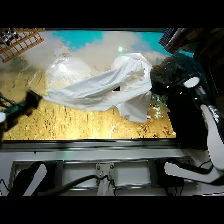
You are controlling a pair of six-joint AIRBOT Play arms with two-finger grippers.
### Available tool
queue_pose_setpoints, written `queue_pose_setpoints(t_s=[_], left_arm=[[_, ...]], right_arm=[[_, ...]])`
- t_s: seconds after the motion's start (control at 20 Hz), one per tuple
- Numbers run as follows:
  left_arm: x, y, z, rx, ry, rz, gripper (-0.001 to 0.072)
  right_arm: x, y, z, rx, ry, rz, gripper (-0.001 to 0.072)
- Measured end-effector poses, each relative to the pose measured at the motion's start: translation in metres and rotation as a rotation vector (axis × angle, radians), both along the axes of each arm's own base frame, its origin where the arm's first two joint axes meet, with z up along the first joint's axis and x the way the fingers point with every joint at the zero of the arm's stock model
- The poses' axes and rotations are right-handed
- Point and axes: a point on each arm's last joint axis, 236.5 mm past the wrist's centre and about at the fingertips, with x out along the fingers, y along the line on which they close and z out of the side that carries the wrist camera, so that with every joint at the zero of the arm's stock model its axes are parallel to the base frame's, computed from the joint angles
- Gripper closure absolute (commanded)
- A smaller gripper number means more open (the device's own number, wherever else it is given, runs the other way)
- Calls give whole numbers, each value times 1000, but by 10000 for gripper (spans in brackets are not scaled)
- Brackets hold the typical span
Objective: Fold the clothes and pants, and hang the long-sleeved shirts on hangers.
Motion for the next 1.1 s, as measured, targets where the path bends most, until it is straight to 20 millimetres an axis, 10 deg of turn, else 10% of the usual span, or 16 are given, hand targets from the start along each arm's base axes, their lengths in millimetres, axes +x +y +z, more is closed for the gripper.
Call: queue_pose_setpoints(t_s=[0.25, 0.55, 0.8, 1.1], left_arm=[[26, 5, 201, 125, -429, -7, 707], [-20, -12, 397, 293, -829, -18, 707], [-72, -16, 466, 458, -973, 23, 707], [-131, -12, 505, 605, -1073, 133, 707]], right_arm=[[15, -6, 176, -59, -420, -33, 686], [-42, -13, 409, -186, -929, -89, 686], [-108, -15, 515, -262, -1147, -134, 686], [-171, -10, 569, -295, -1272, -155, 686]])
